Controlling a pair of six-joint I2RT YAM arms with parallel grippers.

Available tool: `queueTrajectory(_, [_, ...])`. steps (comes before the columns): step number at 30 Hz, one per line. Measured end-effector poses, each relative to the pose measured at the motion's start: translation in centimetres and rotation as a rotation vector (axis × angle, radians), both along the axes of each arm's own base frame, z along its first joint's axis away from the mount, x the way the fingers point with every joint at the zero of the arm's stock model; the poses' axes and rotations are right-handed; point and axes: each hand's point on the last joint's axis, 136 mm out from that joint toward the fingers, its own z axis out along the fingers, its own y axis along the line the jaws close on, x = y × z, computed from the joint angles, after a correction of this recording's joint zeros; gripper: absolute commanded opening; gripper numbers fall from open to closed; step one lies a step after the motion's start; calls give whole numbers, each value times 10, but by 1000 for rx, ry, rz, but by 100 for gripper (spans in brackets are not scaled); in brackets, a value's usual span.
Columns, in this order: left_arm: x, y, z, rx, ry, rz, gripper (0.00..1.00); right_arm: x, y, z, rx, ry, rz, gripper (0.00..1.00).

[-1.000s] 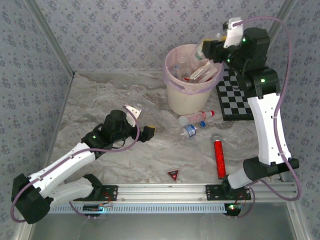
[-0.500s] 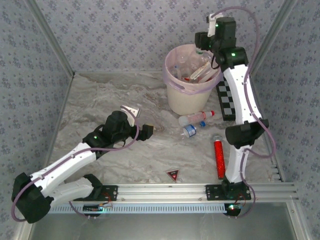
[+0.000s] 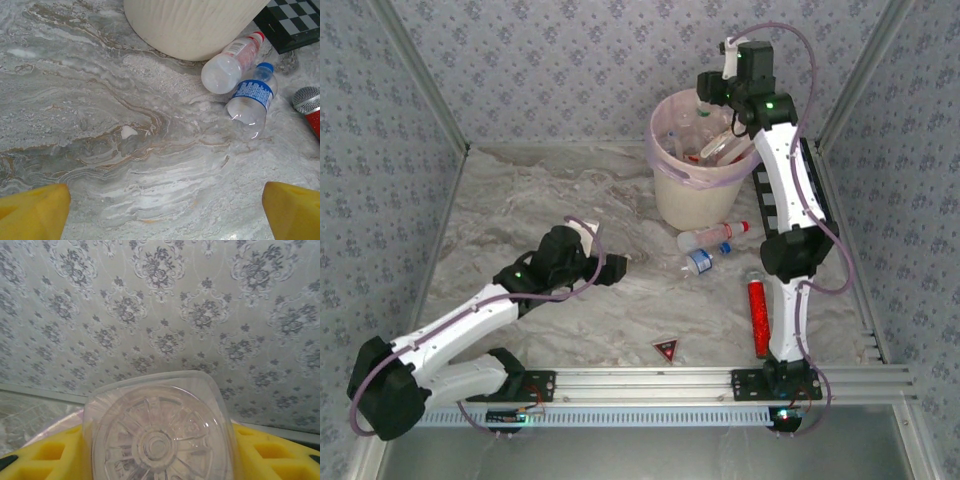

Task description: Put the plastic bottles in the bin

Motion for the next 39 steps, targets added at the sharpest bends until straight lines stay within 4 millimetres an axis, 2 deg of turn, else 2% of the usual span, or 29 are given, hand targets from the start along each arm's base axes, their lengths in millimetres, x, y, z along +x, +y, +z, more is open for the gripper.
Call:
queueTrajectory(2, [0, 0, -2, 4, 5, 0, 98, -3, 9, -15, 33, 57, 44, 17])
queueTrajectory(4, [1, -1, -2, 6, 7, 0, 98, -4, 20, -42, 48, 137, 80, 17])
queueTrajectory(6, [2, -2, -2, 7, 8, 0, 98, -4, 27, -61, 64, 189, 101, 18])
queueTrajectory(11, [5, -4, -4, 10, 12, 0, 98, -14, 38, -63, 123, 236, 162, 21])
queueTrajectory(13, [6, -5, -4, 9, 11, 0, 98, -20, 43, -64, 146, 258, 191, 31])
queueTrajectory(16, [6, -6, -5, 11, 13, 0, 98, -24, 46, -66, 170, 284, 211, 59])
queueTrajectory(18, [6, -6, -5, 10, 12, 0, 98, -26, 46, -67, 184, 297, 210, 73])
queueTrajectory(23, [7, -7, -1, 5, 6, 0, 98, -36, 46, -65, 208, 334, 210, 86])
queueTrajectory(27, [7, -7, -2, 5, 7, 0, 98, -49, 39, -38, 208, 294, 198, 98])
queueTrajectory(30, [8, -7, -2, 6, 9, 0, 98, -61, 30, -9, 196, 232, 178, 94])
queueTrajectory(32, [8, -8, -4, 5, 12, 1, 98, -69, 25, 8, 192, 192, 167, 83])
queueTrajectory(34, [10, -10, -7, 5, 20, 1, 98, -73, 23, 21, 197, 160, 160, 65])
queueTrajectory(36, [11, -12, -12, 12, 32, 1, 98, -71, 25, 25, 202, 142, 155, 53])
queueTrajectory(39, [13, -15, -16, 19, 46, -3, 98, -58, 32, 12, 186, 148, 139, 37])
